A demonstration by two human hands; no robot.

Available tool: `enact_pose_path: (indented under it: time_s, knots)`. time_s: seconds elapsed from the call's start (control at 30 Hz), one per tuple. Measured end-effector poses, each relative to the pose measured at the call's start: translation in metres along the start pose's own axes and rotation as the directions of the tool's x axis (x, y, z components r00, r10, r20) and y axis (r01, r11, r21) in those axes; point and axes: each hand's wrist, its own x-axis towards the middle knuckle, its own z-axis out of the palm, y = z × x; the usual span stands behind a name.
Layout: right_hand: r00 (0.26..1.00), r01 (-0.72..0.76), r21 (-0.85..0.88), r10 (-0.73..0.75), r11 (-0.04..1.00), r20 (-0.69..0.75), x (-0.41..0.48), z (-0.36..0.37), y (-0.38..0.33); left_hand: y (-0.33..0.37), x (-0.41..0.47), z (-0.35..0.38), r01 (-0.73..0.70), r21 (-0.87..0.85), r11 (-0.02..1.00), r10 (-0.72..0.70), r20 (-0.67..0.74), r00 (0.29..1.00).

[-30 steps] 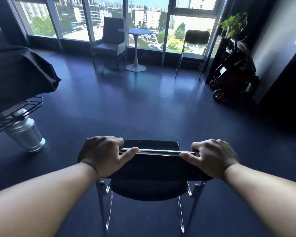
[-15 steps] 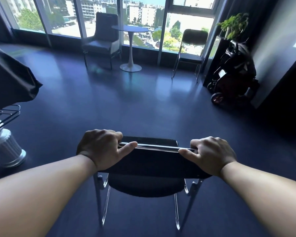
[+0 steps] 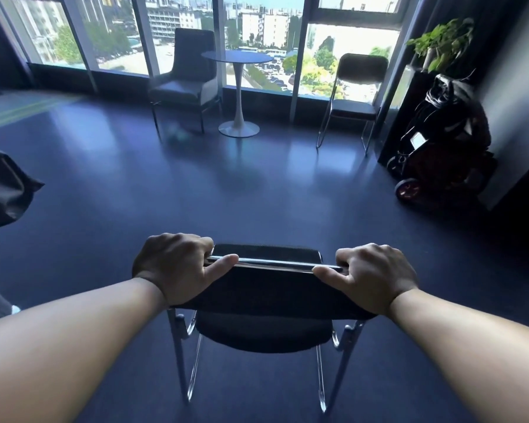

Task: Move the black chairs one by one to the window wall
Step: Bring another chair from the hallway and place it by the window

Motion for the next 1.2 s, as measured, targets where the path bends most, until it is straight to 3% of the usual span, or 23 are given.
enact_pose_path:
  time_s: [0.6, 1.2]
  knots:
    - [0.998, 0.038, -0.026, -0.037, 0.999, 0.042, 0.168, 0.031, 0.057, -0.035, 0.156, 0.056, 0.029, 0.029, 0.999, -0.029, 0.025, 0.999]
    - [0.999, -0.043, -0.078, 0.043, 0.996, 0.010, 0.435, 0.080, 0.122, -0.128, 0.427, 0.162, -0.063, 0.009, 0.998, 0.063, 0.020, 0.998]
